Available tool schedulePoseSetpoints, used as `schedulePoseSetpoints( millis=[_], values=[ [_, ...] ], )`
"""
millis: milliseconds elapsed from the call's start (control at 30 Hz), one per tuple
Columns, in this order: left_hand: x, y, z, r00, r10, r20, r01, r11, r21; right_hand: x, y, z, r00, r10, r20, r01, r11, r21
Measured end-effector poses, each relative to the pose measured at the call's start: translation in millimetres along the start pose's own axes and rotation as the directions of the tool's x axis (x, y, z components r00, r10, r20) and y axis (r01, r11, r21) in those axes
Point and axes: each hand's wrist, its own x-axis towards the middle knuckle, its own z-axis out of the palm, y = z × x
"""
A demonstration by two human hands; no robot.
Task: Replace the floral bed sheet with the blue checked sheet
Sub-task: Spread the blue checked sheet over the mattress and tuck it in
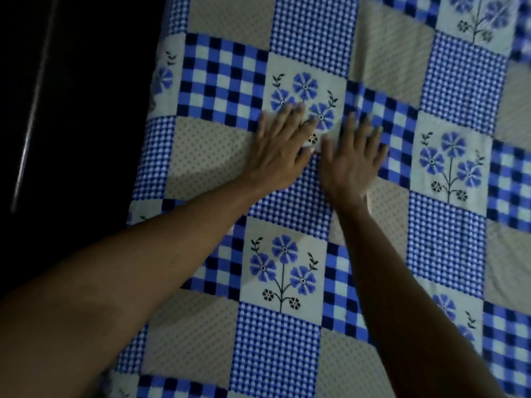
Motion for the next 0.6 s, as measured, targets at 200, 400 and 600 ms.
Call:
schedulePoseSetpoints(
  millis=[200,400,600],
  values=[
    [-3.0,-104.8,-21.4,0.922,-0.379,-0.083,0.386,0.916,0.109,11.4,-126.0,32.3,0.976,-0.206,0.071,0.201,0.977,0.068],
    [-5.9,-149.0,-35.8,0.8,-0.589,-0.11,0.599,0.787,0.145,23.5,-150.9,5.9,0.893,-0.451,-0.008,0.399,0.782,0.479],
    [17.5,-71.6,-42.2,0.934,-0.355,-0.036,0.355,0.935,-0.006,43.8,9.9,-34.3,0.966,0.046,-0.254,0.028,0.96,0.279]
  ],
)
